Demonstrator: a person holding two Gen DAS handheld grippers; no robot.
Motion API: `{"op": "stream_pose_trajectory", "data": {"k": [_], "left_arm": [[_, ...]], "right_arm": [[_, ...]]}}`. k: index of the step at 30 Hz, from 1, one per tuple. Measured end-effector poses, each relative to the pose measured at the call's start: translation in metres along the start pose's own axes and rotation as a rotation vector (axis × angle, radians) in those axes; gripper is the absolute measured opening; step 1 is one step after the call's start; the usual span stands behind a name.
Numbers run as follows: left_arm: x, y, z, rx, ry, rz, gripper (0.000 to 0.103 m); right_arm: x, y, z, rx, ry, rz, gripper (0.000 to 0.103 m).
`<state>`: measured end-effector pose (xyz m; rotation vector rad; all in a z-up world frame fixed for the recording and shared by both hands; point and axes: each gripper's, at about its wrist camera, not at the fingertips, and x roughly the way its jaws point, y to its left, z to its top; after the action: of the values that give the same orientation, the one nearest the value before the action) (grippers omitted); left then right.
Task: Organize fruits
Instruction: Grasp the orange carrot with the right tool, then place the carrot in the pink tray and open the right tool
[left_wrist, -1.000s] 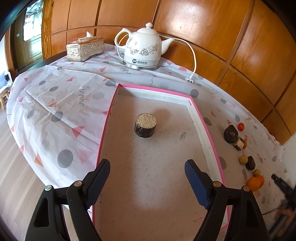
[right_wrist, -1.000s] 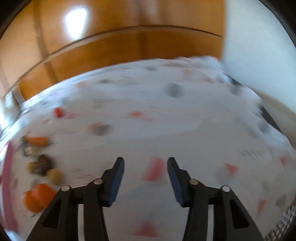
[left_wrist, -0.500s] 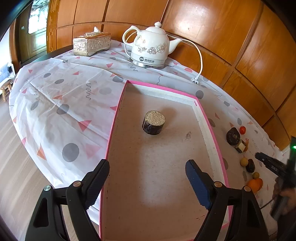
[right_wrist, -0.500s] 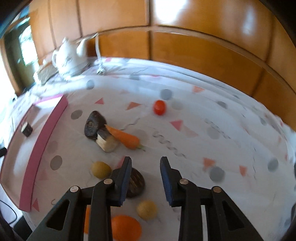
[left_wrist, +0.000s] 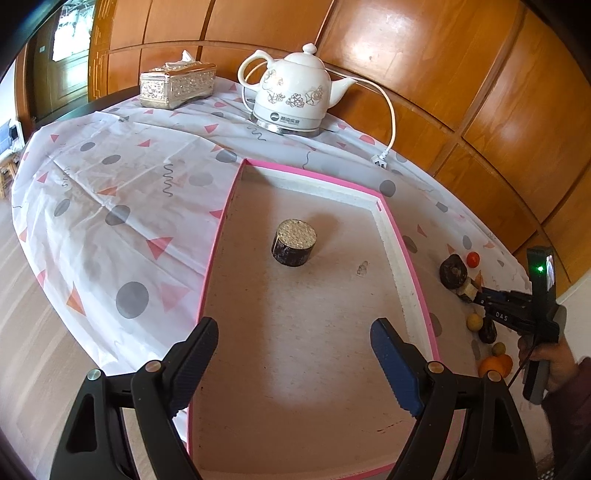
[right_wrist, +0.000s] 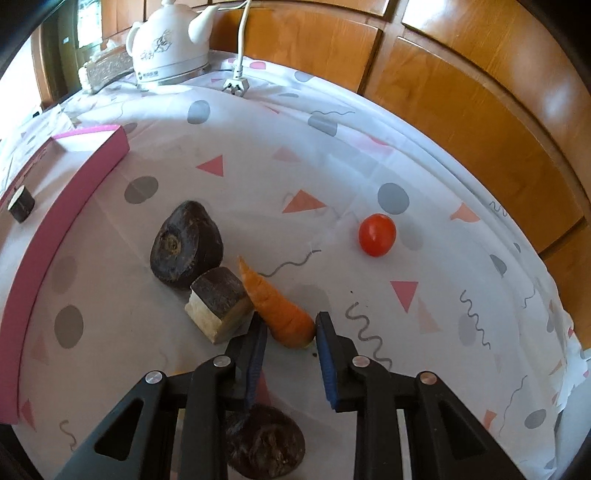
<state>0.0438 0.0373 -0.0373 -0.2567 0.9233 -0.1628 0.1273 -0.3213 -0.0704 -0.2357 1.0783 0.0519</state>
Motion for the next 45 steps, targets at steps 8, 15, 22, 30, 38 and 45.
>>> {"op": "stream_pose_trajectory", "data": {"k": [8,15,22,30,38,45], "left_arm": [[-0.017,0.003,0.006,-0.020,-0.076,0.019,0.086],[-0.024,0.028,0.010,-0.097,-0.121,0.107,0.089],[-0.016,0.060,0.006,-0.185,-0.110,0.191,0.093],[-0.011,0.083,0.002,-0.256,-0.112,0.275,0.101],[-0.009,0.077,0.001,-0.219,-0.111,0.288,0.103],[-0.010,0.075,0.002,-0.206,-0.120,0.283,0.103]], "right_arm": [[-0.008,-0.005,-0.012,0.087,-0.030,0.006,0.026],[-0.018,-0.013,-0.021,0.152,-0.050,-0.034,0.026],[-0.045,-0.022,-0.023,0.228,-0.133,-0.062,0.026],[-0.084,0.001,-0.031,0.244,-0.218,-0.005,0.026],[-0.089,0.078,-0.021,0.162,-0.226,0.196,0.026],[-0.081,0.143,-0.005,0.064,-0.206,0.280,0.026]]}}
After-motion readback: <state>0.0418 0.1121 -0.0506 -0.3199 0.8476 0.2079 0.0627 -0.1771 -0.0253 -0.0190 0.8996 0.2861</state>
